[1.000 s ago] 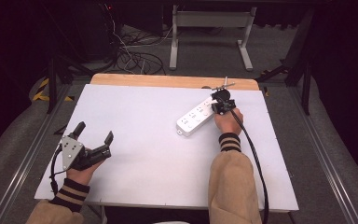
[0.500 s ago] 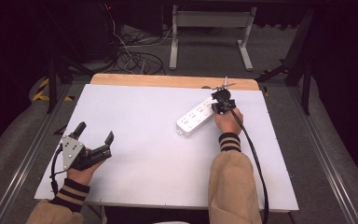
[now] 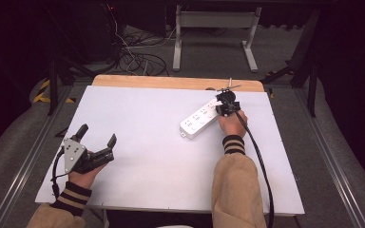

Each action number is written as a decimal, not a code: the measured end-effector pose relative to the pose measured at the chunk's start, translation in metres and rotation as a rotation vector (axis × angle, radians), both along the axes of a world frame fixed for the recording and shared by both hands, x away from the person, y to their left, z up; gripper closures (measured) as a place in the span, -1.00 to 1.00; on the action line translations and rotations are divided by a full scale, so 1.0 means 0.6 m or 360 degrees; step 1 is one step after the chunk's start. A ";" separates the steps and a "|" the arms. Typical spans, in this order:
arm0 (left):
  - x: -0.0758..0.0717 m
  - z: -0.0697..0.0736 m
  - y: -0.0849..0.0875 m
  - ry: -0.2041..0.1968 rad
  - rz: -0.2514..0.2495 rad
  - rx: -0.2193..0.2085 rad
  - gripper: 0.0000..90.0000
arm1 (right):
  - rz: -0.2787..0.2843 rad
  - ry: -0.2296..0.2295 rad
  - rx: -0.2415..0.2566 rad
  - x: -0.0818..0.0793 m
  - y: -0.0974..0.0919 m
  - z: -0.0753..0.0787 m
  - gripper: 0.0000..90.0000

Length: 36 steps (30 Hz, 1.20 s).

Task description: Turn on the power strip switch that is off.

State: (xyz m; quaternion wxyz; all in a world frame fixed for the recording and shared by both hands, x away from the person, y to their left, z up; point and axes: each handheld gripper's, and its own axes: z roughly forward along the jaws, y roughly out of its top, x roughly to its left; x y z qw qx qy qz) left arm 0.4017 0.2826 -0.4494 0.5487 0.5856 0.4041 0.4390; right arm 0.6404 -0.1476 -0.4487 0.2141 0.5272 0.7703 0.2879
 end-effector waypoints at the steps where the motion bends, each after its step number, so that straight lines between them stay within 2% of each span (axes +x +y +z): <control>1: 0.000 0.000 0.000 0.0001 0.0002 0.0002 -0.93 | -0.0001 -0.0001 -0.0001 0.000 0.000 0.000 1.00; 19: 0.000 0.000 -0.001 -0.0001 -0.0002 0.0005 -0.93 | -0.0011 -0.0033 -0.0003 -0.002 0.003 -0.003 1.00; 36: 0.000 0.000 0.001 0.0002 0.0001 0.0003 -0.93 | 0.0000 -0.0031 -0.0024 -0.003 0.005 -0.001 1.00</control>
